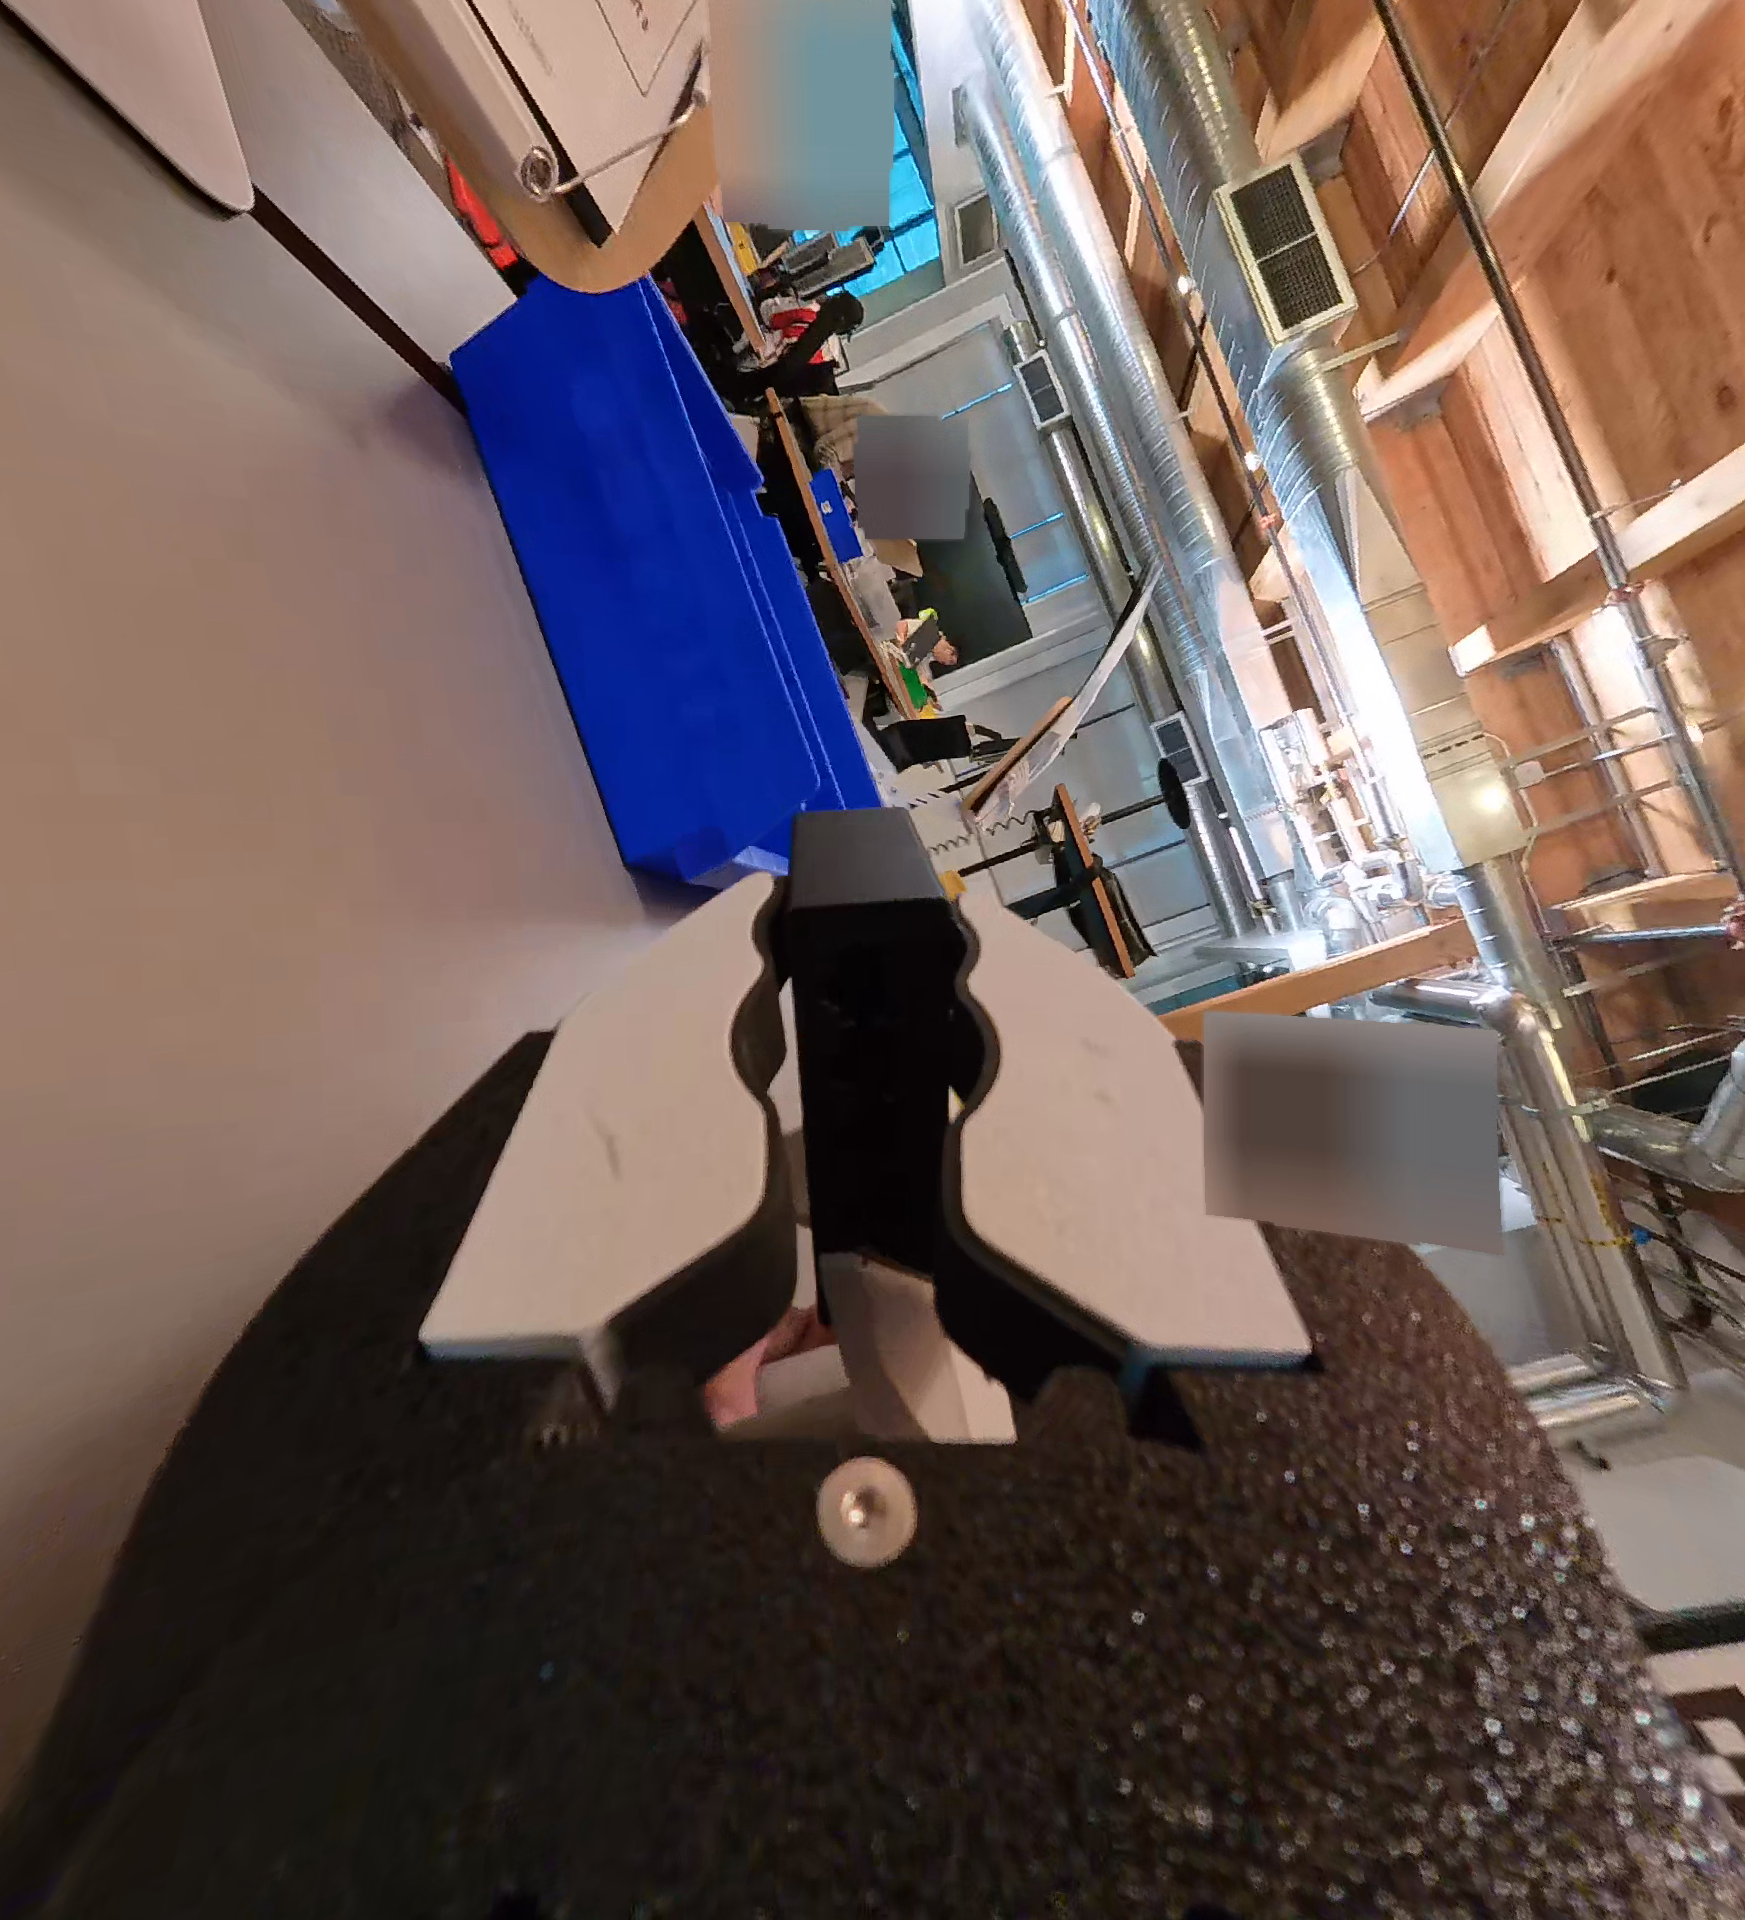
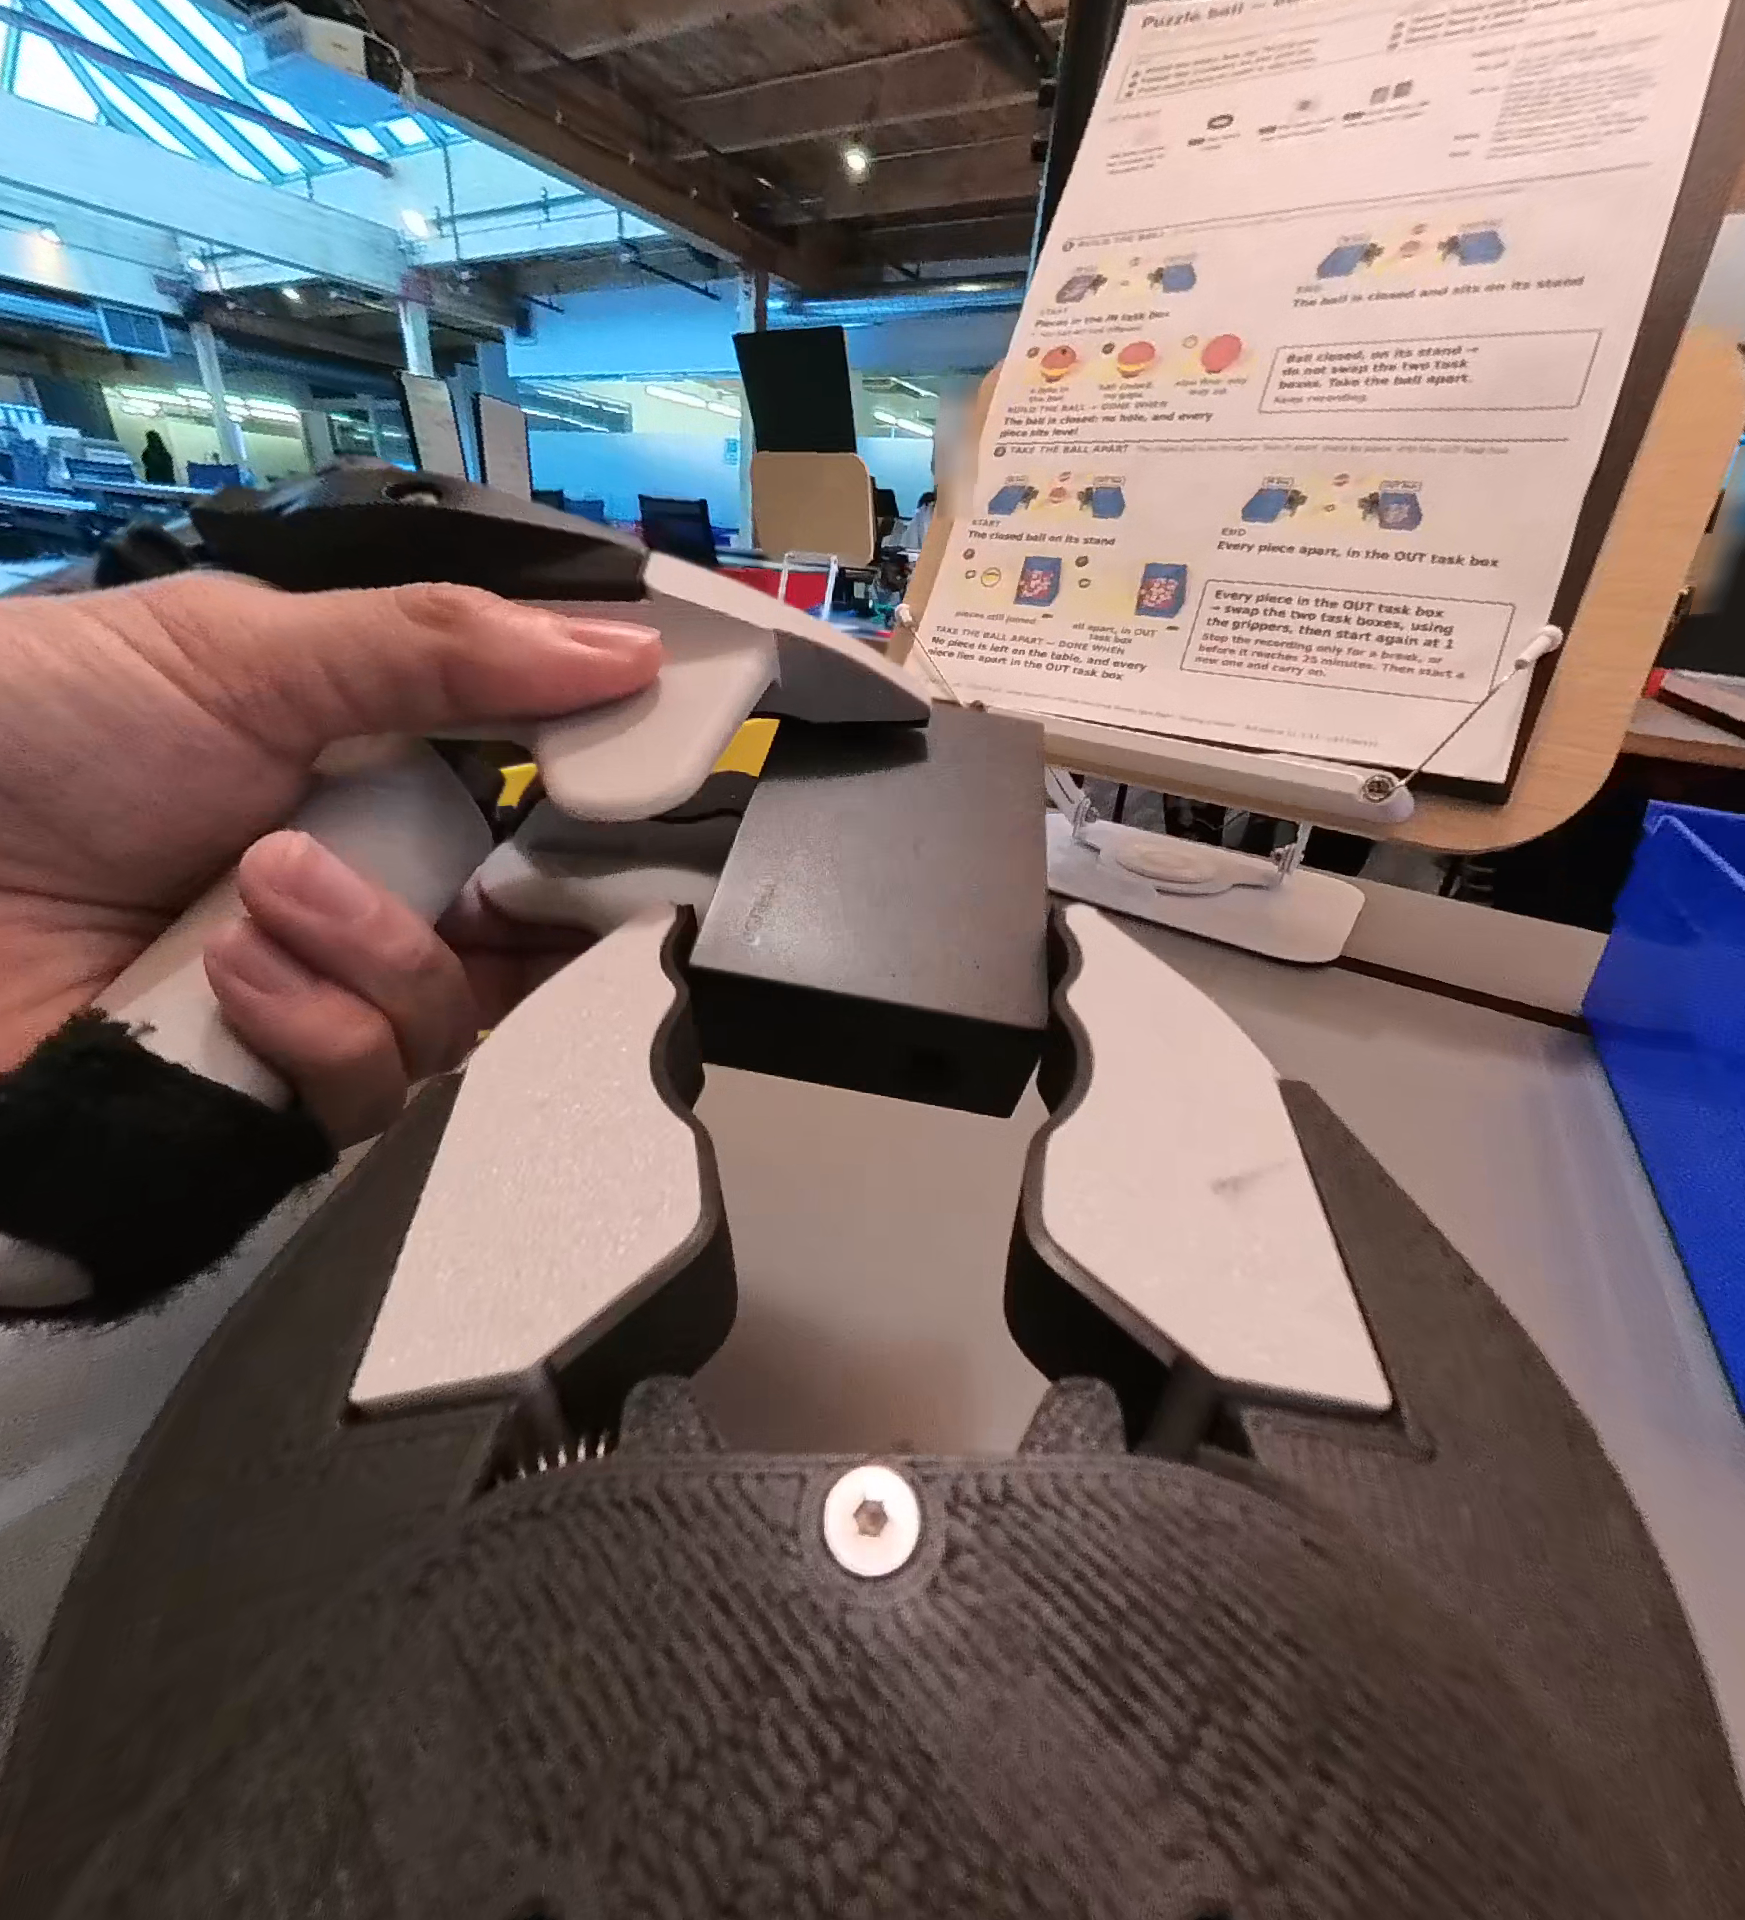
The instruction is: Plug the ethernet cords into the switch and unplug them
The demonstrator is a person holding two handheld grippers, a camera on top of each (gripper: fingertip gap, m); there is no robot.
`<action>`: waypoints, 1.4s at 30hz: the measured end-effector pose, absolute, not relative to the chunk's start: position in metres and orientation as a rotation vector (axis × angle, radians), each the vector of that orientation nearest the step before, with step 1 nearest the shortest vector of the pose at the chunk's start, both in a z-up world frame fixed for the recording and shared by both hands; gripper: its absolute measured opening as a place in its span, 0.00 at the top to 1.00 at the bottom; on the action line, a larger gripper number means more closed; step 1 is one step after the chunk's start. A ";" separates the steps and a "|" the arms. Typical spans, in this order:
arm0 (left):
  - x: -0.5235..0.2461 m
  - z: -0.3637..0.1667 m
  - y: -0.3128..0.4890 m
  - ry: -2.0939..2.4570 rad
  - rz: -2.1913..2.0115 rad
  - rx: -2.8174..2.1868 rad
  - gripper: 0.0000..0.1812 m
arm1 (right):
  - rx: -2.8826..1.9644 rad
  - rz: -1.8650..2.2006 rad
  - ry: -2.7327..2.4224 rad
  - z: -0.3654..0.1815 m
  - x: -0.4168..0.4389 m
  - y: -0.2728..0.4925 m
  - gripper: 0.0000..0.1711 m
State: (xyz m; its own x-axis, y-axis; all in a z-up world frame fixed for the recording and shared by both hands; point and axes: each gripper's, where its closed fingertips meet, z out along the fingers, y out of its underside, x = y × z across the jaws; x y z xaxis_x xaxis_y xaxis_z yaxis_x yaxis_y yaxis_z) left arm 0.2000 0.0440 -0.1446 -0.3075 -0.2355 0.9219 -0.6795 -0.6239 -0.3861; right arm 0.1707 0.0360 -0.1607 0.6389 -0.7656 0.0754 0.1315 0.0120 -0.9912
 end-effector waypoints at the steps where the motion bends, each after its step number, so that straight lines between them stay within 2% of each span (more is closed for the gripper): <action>1: 0.201 -0.144 0.042 -1.178 2.005 1.624 0.85 | -1.387 -0.756 0.599 -0.161 0.171 0.035 0.63; 4: 0.197 -0.140 0.033 -1.257 1.986 1.538 0.84 | -1.340 -0.738 0.600 -0.155 0.168 0.026 0.63; 10: 0.199 -0.138 0.044 -1.522 2.009 1.557 0.78 | -1.196 -0.478 0.700 -0.155 0.175 0.002 0.63; 13: 0.197 -0.147 0.041 -1.609 1.919 1.582 0.73 | -1.213 -0.504 0.668 -0.154 0.177 -0.002 0.63; 18: 0.187 -0.154 0.020 -1.512 1.798 1.482 0.73 | -1.222 -0.512 0.629 -0.153 0.173 0.003 0.63; 19: 0.184 -0.156 0.016 -1.498 1.774 1.458 0.74 | -1.229 -0.515 0.625 -0.153 0.173 0.004 0.63; 20: 0.183 -0.155 0.013 -1.482 1.772 1.433 0.81 | -1.231 -0.532 0.621 -0.153 0.173 0.004 0.63; 23: 0.184 -0.151 0.012 -1.408 1.806 1.417 0.83 | -1.249 -0.590 0.602 -0.152 0.173 0.003 0.63; 28: 0.186 -0.146 0.015 -1.362 1.837 1.454 0.85 | -1.266 -0.718 0.586 -0.152 0.173 0.004 0.63; 42: 0.192 -0.140 0.028 -1.373 1.919 1.508 0.85 | -1.317 -0.690 0.587 -0.156 0.174 0.011 0.64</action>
State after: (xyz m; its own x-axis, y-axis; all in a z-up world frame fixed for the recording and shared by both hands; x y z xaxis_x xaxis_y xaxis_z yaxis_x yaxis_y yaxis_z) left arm 0.1915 0.0281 -0.1400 -0.3791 -0.2836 0.8809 -0.7420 -0.4756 -0.4724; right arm 0.1743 0.0113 -0.1564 0.6699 -0.7425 -0.0016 0.1202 0.1106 -0.9866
